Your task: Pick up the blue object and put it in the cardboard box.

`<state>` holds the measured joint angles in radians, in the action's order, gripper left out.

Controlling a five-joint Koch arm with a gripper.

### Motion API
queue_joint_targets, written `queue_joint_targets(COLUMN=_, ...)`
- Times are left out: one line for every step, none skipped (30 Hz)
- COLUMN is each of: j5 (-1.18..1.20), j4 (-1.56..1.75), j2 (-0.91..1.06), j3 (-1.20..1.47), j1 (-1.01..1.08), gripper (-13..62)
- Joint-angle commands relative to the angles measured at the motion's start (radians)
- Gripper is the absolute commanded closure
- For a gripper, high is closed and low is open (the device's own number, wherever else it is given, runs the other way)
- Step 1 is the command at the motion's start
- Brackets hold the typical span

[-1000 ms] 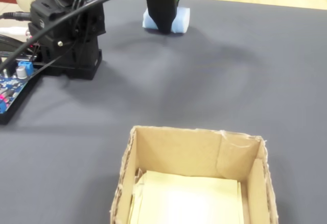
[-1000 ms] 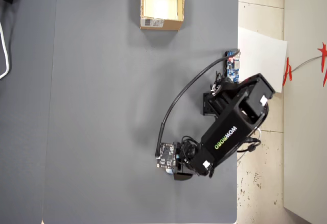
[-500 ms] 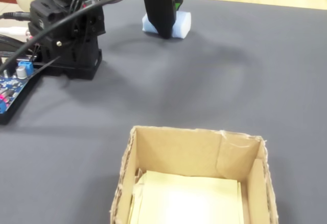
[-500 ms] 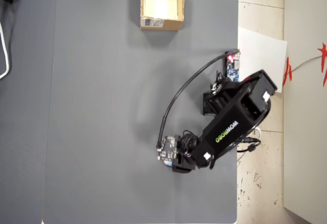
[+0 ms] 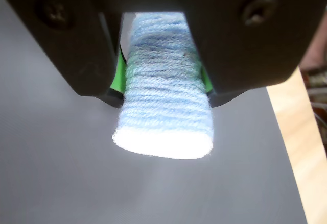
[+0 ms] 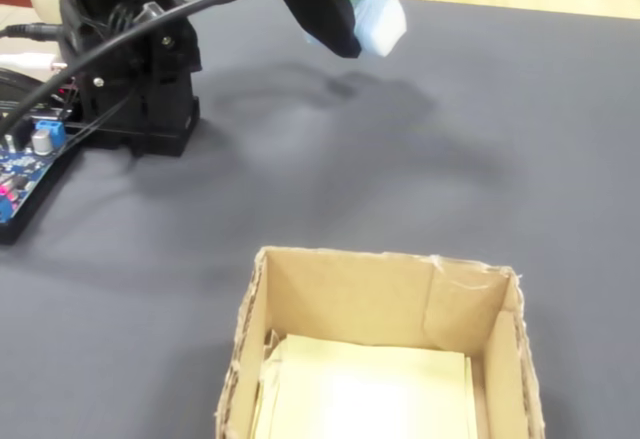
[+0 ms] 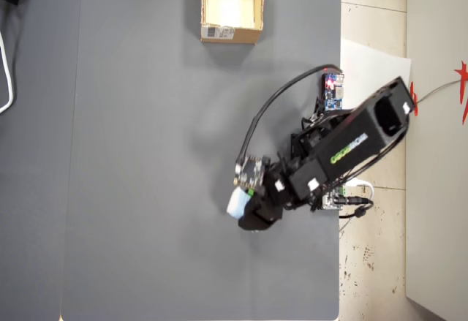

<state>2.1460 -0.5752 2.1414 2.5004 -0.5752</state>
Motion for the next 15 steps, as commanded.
queue_joint_targets(j5=0.003, j4=0.055, j2=0.037, j3=-0.029, j1=0.021, gripper=38.7)
queue_joint_targets(j5=0.003, j4=0.055, j2=0.066, j3=-0.017, j1=0.051, gripper=38.7)
queue_joint_targets(j5=0.000, j4=0.055, j2=0.084, j3=-0.011, j1=0.072, gripper=38.7)
queue_joint_targets(j5=-0.014, j4=0.055, j2=0.098, j3=-0.008, j1=0.097, gripper=38.8)
queue_joint_targets(j5=-0.034, j4=0.057, j2=0.115, j3=-0.005, j1=0.117, gripper=38.7)
queue_joint_targets(j5=-0.054, j4=0.061, j2=0.129, j3=0.000, j1=0.130, gripper=38.7)
queue_joint_targets(j5=-0.074, j4=0.067, j2=0.147, j3=0.006, j1=0.143, gripper=38.7)
queue_joint_targets(j5=-0.097, j4=0.075, j2=0.173, j3=0.017, j1=0.161, gripper=38.7)
queue_joint_targets(j5=-0.110, j4=0.095, j2=0.189, j3=0.029, j1=0.170, gripper=38.7)
queue_joint_targets(j5=-0.129, j4=0.123, j2=0.206, j3=0.041, j1=0.175, gripper=38.7)
queue_joint_targets(j5=-0.156, j4=0.155, j2=0.221, j3=0.055, j1=0.178, gripper=38.7)
queue_joint_targets(j5=-0.184, j4=0.166, j2=0.225, j3=0.060, j1=0.184, gripper=38.7)
queue_joint_targets(j5=-0.210, j4=0.170, j2=0.227, j3=0.061, j1=0.195, gripper=38.6)
queue_joint_targets(j5=-0.236, j4=0.181, j2=0.227, j3=0.063, j1=0.206, gripper=38.3)
queue_joint_targets(j5=-0.265, j4=0.192, j2=0.229, j3=0.063, j1=0.212, gripper=38.3)
